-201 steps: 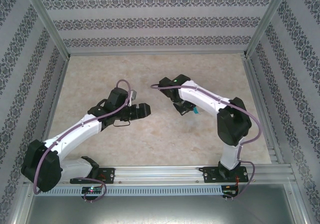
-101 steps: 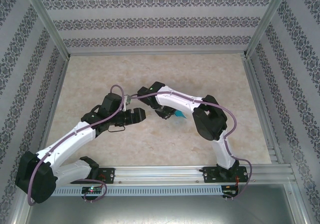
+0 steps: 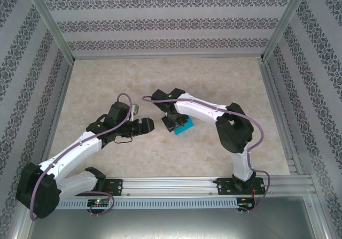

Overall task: Fold a paper plane with a square sheet of paper (pick it up from the middle)
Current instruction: Turn over the paper at the center of the table.

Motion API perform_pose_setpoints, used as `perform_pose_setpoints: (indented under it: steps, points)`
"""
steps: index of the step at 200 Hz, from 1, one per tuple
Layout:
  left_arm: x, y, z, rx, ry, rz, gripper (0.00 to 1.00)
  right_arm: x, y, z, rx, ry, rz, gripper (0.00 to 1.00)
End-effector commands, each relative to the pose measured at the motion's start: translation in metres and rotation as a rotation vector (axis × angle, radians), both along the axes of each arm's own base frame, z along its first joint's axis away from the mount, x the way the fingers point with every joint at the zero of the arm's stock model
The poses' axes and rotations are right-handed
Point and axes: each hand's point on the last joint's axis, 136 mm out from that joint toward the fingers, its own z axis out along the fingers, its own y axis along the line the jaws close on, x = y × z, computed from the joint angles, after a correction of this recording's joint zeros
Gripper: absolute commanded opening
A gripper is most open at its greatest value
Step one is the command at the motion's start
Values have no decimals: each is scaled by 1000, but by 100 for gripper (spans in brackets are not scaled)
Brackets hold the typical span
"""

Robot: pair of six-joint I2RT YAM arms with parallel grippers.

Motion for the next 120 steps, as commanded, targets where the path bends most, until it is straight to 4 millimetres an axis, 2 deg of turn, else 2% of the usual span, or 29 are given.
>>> perform_pose_setpoints:
  steps: [1,26,75,95,120]
  points:
    - [7,-5,2,-26,8,-7,86,1,26,26,285,23,-53,50]
    - [15,-14,-1,-47,25,-19,85,2,23,39,439,49,-122,51]
    - [47,-42,-4,-80,48,-71,77,8,-35,56,518,-9,-260,51]
    - [61,-55,-13,-85,70,-94,71,7,-51,51,563,15,-317,51]
    - [75,-73,-22,-86,95,-134,62,3,-56,46,602,43,-339,52]
